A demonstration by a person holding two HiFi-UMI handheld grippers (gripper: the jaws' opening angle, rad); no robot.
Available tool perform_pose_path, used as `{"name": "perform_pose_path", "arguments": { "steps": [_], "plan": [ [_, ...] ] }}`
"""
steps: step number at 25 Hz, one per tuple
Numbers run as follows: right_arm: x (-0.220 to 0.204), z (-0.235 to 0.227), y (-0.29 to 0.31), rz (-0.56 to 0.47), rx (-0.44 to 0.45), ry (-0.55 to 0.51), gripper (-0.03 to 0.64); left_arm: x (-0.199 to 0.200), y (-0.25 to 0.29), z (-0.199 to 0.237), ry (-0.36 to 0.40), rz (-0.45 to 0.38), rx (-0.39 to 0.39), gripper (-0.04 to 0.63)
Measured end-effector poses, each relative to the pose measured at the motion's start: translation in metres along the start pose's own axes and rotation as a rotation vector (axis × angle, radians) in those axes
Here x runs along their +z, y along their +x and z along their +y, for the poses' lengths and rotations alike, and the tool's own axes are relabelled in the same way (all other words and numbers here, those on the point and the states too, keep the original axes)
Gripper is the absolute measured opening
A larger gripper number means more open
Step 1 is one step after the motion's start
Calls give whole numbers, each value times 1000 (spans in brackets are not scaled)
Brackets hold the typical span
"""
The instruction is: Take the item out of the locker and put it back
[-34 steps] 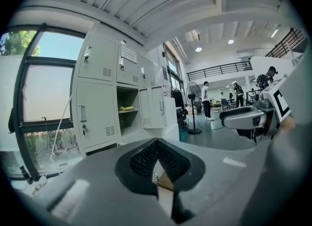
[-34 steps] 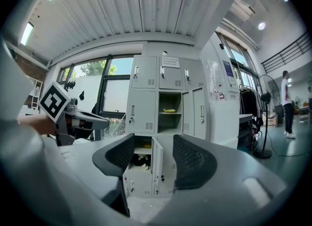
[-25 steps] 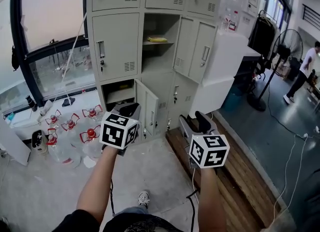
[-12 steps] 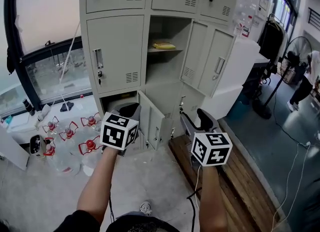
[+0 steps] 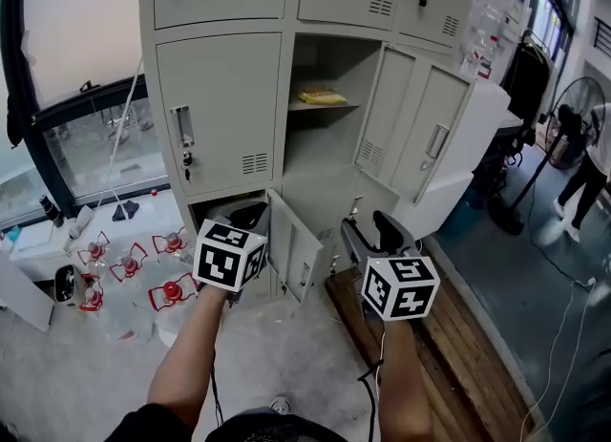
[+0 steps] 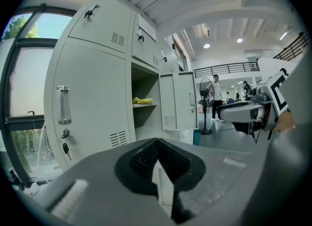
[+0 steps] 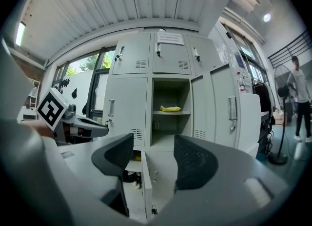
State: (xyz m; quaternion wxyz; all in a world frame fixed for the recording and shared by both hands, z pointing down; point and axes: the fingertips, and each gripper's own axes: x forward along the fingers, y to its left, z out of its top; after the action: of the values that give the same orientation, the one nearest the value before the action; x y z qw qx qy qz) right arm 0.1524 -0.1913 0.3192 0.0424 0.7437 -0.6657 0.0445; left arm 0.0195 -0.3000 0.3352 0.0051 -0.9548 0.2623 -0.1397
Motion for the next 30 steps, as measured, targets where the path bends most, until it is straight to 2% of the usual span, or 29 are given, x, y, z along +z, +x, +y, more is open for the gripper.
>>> {"name": "perform_pose_path", "arguments": {
  "steps": [8, 16, 21, 30],
  "plan": [
    [3, -8, 32, -3, 14, 14, 287, 6, 22, 19, 0, -9, 8, 0],
    [16, -25, 68, -29, 58, -21, 287, 10, 44, 34, 1, -4, 42, 0],
    [31, -40, 105, -50, 139, -39, 282, 8, 64, 45, -6, 9, 101, 0],
    [71, -58, 196, -60, 299, -189, 270, 25, 100, 63, -54, 22, 231, 0]
  ]
}}
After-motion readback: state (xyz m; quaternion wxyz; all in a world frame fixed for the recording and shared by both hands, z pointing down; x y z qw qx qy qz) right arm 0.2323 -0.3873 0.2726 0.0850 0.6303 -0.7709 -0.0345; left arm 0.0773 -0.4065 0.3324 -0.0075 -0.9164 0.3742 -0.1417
